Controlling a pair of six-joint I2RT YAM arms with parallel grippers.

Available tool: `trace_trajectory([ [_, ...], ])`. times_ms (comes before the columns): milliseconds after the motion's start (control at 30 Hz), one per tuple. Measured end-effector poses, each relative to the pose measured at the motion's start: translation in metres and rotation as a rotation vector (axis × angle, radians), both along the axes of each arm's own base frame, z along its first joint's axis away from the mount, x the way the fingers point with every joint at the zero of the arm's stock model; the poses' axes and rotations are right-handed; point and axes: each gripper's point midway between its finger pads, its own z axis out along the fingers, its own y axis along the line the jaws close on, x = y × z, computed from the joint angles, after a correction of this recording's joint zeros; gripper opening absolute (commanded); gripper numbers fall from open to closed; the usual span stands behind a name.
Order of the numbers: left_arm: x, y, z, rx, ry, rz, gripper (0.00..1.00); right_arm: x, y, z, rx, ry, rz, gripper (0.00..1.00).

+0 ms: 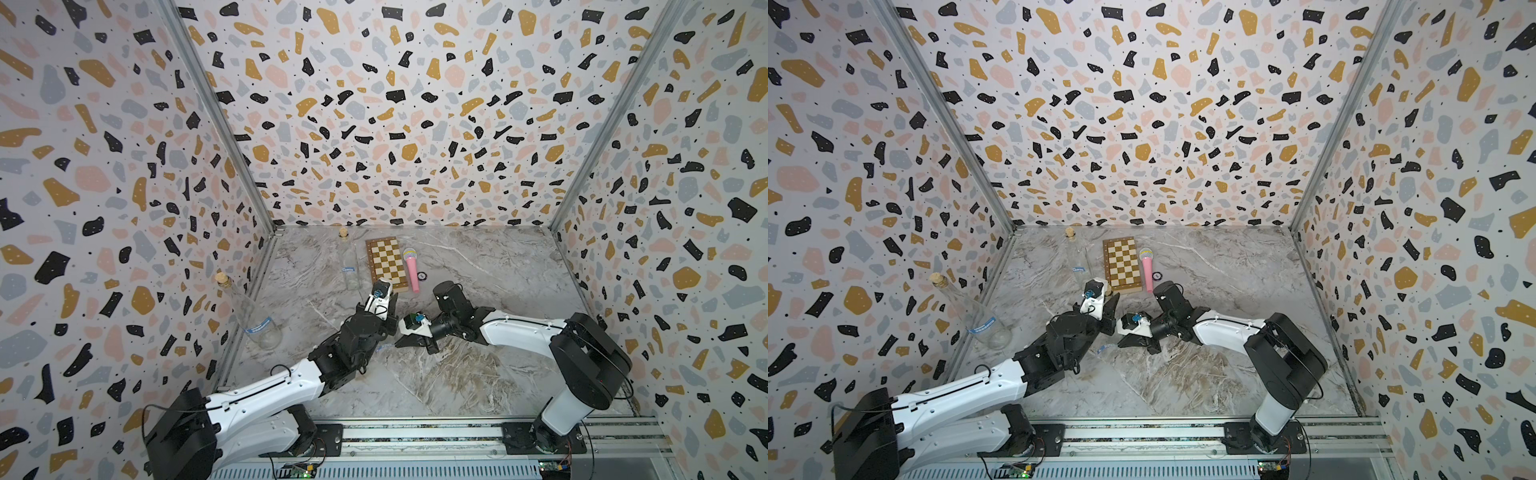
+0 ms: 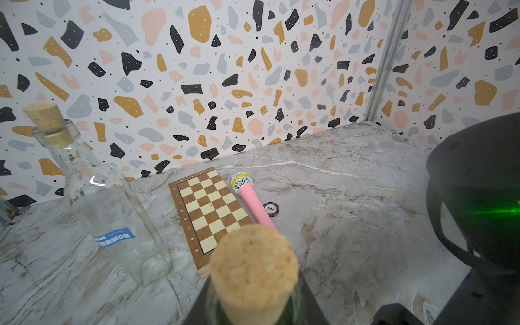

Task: Remove the label from the bottle
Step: Tear open the label from the bottle.

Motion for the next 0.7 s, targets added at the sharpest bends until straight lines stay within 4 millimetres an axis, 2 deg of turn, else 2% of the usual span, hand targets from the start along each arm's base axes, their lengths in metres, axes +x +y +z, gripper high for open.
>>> trace_trajectory([
  [233, 0.000, 0.000, 0.000, -0.001, -0.001, 0.000, 0.00, -0.003, -0.003, 0.024, 0.037, -0.037, -0.005, 0.01],
  [367, 0.000, 0.001, 0.002, -0.004, -0.004, 0.005, 0.00, -0.007, -0.007, 0.030, 0.039, -0.019, -0.027, 0.01],
  [700, 0.002, 0.001, 0.013, -0.033, -0.030, 0.017, 0.00, -0.029, -0.027, 0.001, -0.052, 0.099, -0.119, 0.01],
])
